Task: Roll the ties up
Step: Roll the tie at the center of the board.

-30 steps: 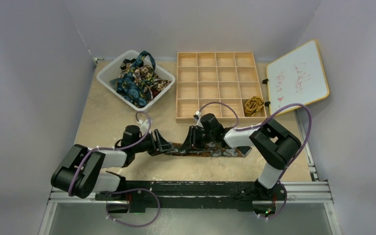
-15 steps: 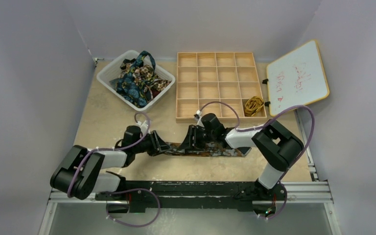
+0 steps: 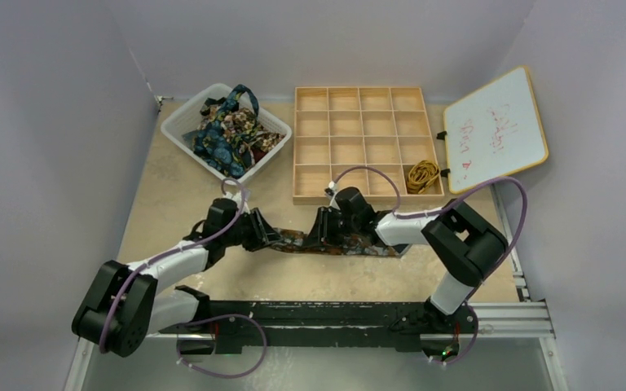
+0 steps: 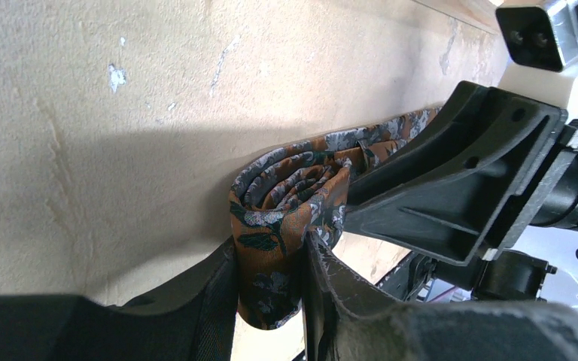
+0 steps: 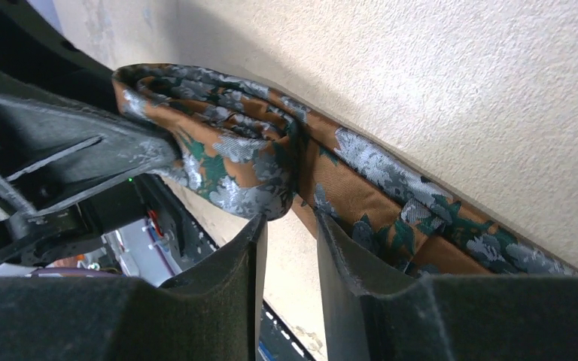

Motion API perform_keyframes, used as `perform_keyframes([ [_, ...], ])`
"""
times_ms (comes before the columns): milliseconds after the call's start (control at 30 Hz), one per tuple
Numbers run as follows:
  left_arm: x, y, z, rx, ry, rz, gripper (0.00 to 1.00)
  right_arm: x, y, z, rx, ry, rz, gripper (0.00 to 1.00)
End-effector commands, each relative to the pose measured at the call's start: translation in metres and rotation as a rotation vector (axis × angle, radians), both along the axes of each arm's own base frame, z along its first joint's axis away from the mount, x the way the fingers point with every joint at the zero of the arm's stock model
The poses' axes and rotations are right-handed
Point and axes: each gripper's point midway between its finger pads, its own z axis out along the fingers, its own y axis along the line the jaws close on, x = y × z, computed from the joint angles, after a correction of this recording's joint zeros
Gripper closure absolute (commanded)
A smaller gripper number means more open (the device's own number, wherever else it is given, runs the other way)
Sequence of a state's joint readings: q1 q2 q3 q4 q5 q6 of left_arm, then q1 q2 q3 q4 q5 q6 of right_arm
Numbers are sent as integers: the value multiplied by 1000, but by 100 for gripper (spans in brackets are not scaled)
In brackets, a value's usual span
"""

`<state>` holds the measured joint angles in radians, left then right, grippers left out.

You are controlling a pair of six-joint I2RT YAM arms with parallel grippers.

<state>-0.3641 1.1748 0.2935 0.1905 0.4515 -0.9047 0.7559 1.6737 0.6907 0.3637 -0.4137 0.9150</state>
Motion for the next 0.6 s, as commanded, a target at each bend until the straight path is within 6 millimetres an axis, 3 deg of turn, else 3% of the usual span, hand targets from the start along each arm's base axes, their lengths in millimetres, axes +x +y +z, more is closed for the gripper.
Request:
perform_keyframes([
  [0,10,2,9,82,-36,-4,70,16,13,12,26,-42,10,68],
  [200,10,1,9,171,-31,-15,70,20,15,14,12,-50,13,71],
  [400,13,-1,14,218,-43,-29,70,21,12,23,13,-71,0,64],
  [567,12,-3,14,257,-48,-51,70,28,13,17,-10,-75,-12,67],
])
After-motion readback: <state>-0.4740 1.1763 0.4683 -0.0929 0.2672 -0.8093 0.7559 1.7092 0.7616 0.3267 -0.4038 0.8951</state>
